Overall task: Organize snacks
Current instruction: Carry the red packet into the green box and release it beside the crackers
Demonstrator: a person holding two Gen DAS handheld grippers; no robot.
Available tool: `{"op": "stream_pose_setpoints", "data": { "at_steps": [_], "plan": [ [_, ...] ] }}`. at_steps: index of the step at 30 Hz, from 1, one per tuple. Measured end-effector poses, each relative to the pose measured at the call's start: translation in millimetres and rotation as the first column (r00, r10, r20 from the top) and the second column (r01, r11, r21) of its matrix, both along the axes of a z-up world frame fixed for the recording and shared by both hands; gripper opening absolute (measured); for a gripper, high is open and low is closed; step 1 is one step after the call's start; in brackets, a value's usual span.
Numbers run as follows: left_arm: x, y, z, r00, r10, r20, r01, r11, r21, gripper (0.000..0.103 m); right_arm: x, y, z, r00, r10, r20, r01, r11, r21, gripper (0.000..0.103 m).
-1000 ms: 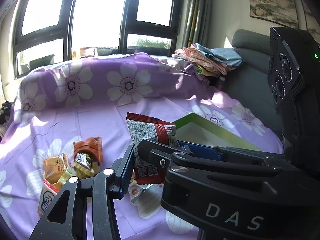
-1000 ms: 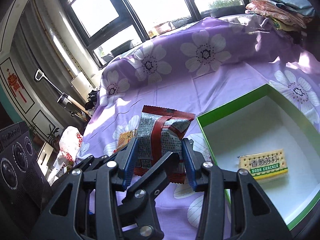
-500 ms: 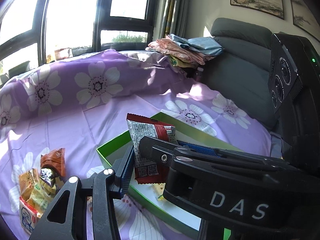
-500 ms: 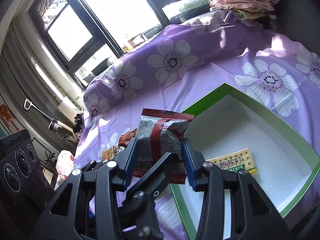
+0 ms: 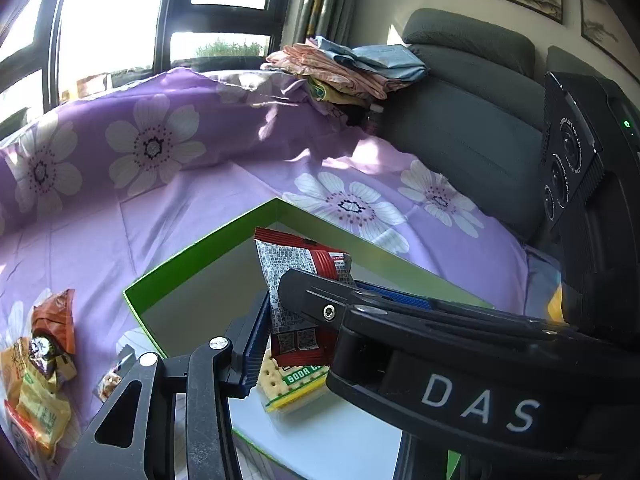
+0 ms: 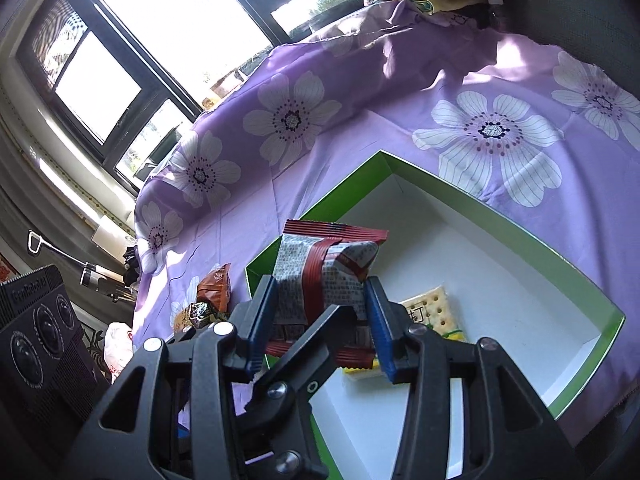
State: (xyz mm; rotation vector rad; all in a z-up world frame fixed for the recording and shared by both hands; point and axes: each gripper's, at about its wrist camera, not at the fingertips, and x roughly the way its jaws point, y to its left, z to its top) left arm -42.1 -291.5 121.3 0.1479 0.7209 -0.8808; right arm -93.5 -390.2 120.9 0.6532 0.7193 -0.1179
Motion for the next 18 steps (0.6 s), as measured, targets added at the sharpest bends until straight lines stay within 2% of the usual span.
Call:
{"op": "stream_pose_setpoints", "data": {
  "at_steps": [8, 18],
  "plan": [
    [9.9, -7.8, -20.7, 0.995, 0.001, -0.104, 0.002, 1.000, 0.029, 0.043, 11.0, -8.7, -18.6, 0.996, -0.011, -0.092, 0.012, 1.000, 0.010, 0.048],
    [14.8, -9.0, -33.3, 0.983, 0.008, -0.185, -0.001, 0.999, 0.037, 0.042, 14.5, -11.3, -27.7, 0.989, -0.024, -0.146, 0.024, 1.000, -0.008, 0.048]
  ]
}}
